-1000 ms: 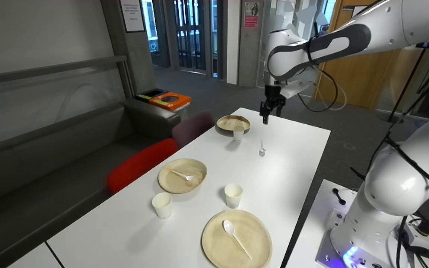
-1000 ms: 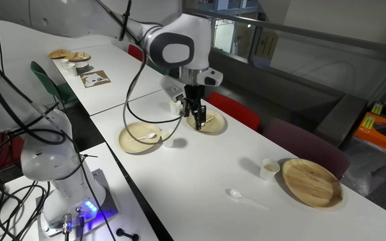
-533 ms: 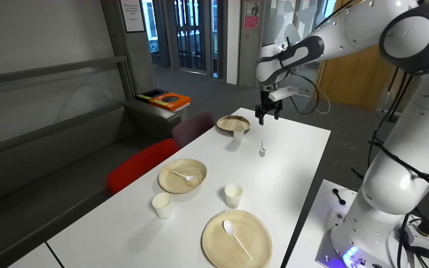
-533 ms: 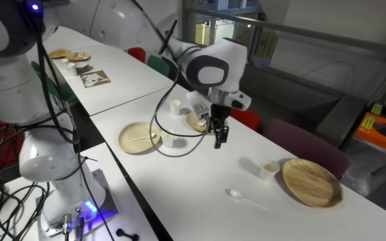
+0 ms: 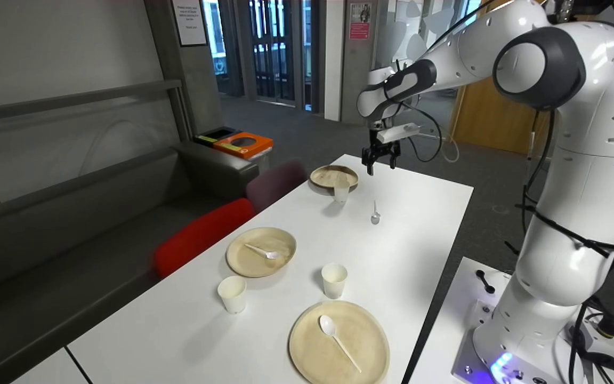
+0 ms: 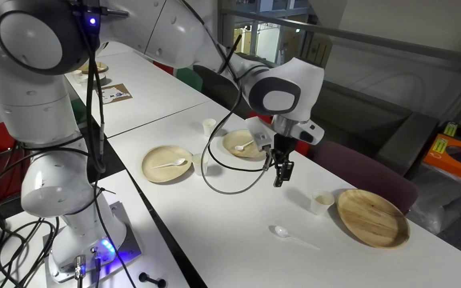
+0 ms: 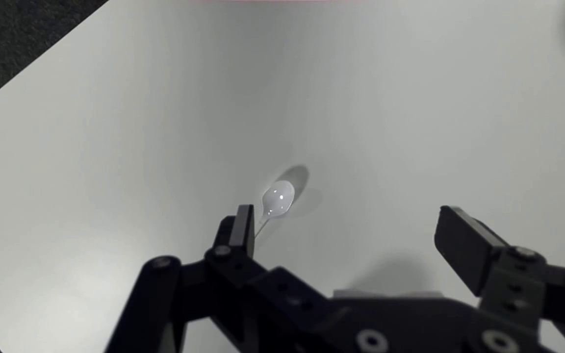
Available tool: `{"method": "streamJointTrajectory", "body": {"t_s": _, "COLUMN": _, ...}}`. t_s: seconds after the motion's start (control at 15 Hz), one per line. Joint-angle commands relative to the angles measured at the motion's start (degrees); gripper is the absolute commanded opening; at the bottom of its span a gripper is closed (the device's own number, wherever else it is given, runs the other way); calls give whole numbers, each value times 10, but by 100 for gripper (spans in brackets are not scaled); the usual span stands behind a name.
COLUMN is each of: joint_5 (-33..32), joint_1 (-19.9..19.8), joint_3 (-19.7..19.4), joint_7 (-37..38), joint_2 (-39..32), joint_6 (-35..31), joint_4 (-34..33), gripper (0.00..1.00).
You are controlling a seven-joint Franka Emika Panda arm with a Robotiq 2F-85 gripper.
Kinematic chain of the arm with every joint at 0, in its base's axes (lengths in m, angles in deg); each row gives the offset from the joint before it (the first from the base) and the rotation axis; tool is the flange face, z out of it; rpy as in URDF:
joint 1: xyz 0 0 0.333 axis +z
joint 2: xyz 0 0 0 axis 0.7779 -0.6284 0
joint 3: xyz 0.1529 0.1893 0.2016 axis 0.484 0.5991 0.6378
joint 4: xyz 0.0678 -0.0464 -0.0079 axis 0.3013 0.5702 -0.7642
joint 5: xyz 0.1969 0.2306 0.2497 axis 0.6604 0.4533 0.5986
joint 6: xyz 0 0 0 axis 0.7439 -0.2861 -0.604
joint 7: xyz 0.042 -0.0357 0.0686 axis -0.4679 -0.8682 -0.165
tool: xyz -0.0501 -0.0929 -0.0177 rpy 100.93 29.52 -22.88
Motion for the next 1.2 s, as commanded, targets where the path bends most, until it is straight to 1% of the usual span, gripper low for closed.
{"method": "streamJointTrajectory", "body": {"t_s": 0.0, "joint_5": -1, "joint_1": -4, "joint_3": 4, "joint_7": 0, "joint_2": 0, "joint_6": 1, "joint_4": -2, "gripper": 100}}
{"method": "streamJointTrajectory", "body": {"t_s": 0.2, "joint_5": -1, "joint_1": -4, "joint_3": 4, "joint_7": 0, "joint_2": 0, "joint_6": 1, "joint_4": -2, "gripper": 100}}
{"method": "streamJointTrajectory", "body": {"t_s": 0.27, "joint_5": 6, "joint_1": -5, "joint_3": 4, "joint_7": 7, "joint_2": -1, "joint_6": -9, "joint_4": -1, "gripper": 100}}
{"method": "streamJointTrajectory", "body": {"t_s": 0.47, "joint_5": 33, "joint_1": -9, "joint_3": 3, "joint_7": 34, "joint_2": -40, "joint_6": 7, "joint_4": -35, "gripper": 100}}
{"method": "streamJointTrajectory", "body": {"t_s": 0.53, "joint_5": 49, "joint_1": -12, "joint_3": 1, "joint_7": 58, "joint_2": -66, "joint_6": 8, "joint_4": -53, "gripper": 100}}
{"method": "streamJointTrajectory", "body": {"t_s": 0.73, "joint_5": 85, "joint_1": -25, "joint_3": -2, "joint_7": 95, "joint_2": -144, "joint_6": 34, "joint_4": -113, "gripper": 100}}
{"method": "streamJointTrajectory", "body": {"t_s": 1.0, "joint_5": 126, "joint_1": -55, "joint_3": 0, "joint_7": 113, "joint_2": -241, "joint_6": 83, "joint_4": -203, "gripper": 100}}
{"method": "streamJointTrajectory", "body": {"t_s": 1.13, "joint_5": 140, "joint_1": -68, "joint_3": 0, "joint_7": 126, "joint_2": -279, "joint_6": 85, "joint_4": -242, "gripper": 100}}
